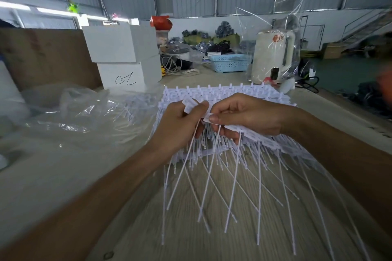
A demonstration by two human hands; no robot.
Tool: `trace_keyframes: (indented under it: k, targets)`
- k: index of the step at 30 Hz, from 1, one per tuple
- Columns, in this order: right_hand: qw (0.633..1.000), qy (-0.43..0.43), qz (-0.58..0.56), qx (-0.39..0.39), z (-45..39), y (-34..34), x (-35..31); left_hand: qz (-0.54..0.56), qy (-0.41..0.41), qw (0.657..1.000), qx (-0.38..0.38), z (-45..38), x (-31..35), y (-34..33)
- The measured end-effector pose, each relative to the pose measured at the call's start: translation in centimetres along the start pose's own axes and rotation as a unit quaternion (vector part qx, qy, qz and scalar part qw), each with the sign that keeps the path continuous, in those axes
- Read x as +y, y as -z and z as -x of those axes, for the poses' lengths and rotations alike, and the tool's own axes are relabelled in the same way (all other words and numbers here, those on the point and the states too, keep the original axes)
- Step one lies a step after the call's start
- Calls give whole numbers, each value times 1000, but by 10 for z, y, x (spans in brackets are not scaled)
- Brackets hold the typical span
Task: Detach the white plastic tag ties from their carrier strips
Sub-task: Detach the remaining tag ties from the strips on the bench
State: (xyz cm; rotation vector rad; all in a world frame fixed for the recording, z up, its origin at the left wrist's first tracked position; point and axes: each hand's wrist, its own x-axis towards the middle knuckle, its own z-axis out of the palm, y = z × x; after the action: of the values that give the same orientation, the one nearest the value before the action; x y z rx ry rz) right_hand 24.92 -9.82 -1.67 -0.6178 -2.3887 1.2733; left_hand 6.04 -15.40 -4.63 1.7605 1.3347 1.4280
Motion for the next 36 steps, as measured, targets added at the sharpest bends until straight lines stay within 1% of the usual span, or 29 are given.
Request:
trace_keyframes:
  k: [2,4,6,8,10,12,13,14,16,18,21,23,25,29,31,32,34,36]
  targets:
    - [1000,-4,-6,5,0,0,-1,-8,9,1000,13,-1,2,-1]
    - [999,5,26,31,-3,-2,-3,-7,28,999,37,-3,3,-2]
    - [991,20,113,69,-7,-7,-8,-5,56,997,59,-4,3,-1]
    - [968,46,224,101,-11,-12,-13,-10,80,995,60,-5,3,2]
    - [936,78,322,120,-14,-14,-16,-6,108,993,39,-6,5,7]
    - [923,83,356,121,-15,-15,-15,-2,127,992,2,-7,7,12]
    - [925,77,355,116,-15,-15,-14,-8,131,991,-14,-7,7,15]
    - [934,62,336,108,-15,-15,-13,-11,132,991,-30,-7,7,17]
    - [967,8,238,86,-14,-12,-12,24,118,990,-68,-7,8,20]
    - [986,-36,148,63,-9,-3,-12,75,96,987,-106,-6,9,21]
    - [994,-67,78,21,3,15,-12,116,94,977,-149,-6,10,17]
    - [995,-76,66,-26,10,21,-13,133,111,965,-197,-5,11,16]
    - [993,-78,64,-63,14,23,-15,167,125,944,-255,-4,13,16]
    - [997,-45,29,-64,16,27,-23,256,140,900,-325,-4,18,25]
    - [997,-32,8,-76,17,27,-27,257,150,881,-368,-3,21,31]
    - [995,-35,4,-94,17,27,-27,253,156,870,-393,-2,23,34]
    - [988,-55,33,-140,18,28,-25,272,154,839,-446,-4,29,44]
    - [982,-79,73,-154,21,29,-18,337,122,808,-468,-9,37,57]
